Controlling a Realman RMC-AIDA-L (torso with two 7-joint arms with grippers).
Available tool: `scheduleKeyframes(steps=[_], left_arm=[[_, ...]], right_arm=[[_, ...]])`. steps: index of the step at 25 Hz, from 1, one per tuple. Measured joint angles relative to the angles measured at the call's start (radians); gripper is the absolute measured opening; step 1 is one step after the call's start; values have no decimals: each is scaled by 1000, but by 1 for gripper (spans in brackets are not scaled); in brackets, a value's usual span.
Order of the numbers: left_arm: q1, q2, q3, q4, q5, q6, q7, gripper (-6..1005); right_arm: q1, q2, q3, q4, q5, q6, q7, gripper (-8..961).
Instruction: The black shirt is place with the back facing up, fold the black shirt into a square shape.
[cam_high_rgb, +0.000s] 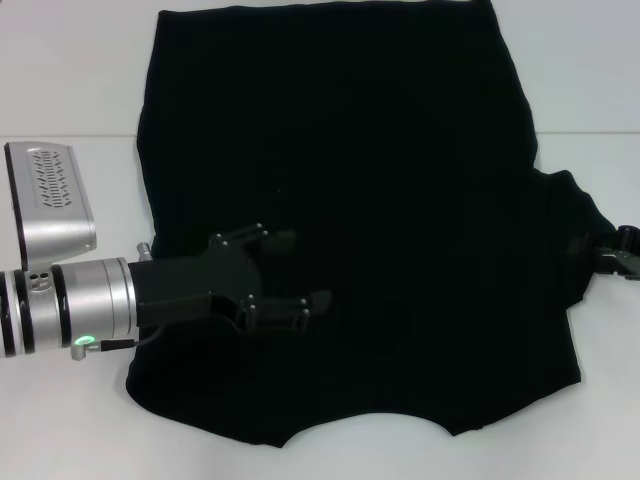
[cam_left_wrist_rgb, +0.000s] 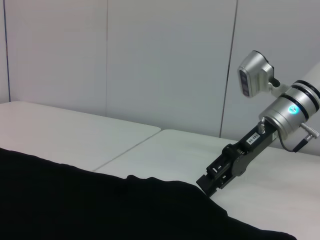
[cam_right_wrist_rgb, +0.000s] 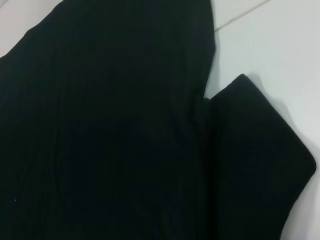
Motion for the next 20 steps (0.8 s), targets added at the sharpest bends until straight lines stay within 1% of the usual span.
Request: scheduleKeyframes(steps=[10, 15, 20], left_arm=[[0, 2, -9, 0, -2, 0, -1, 907], [0, 3, -12, 0, -2, 0, 0, 905], [0, 3, -12, 0, -2, 0, 3, 903]], right_arm=[[-3, 1, 0, 7, 0, 13, 11, 599], [-8, 1, 0, 7, 0, 13, 13, 419], [-4, 4, 0, 12, 0, 35, 14, 408]])
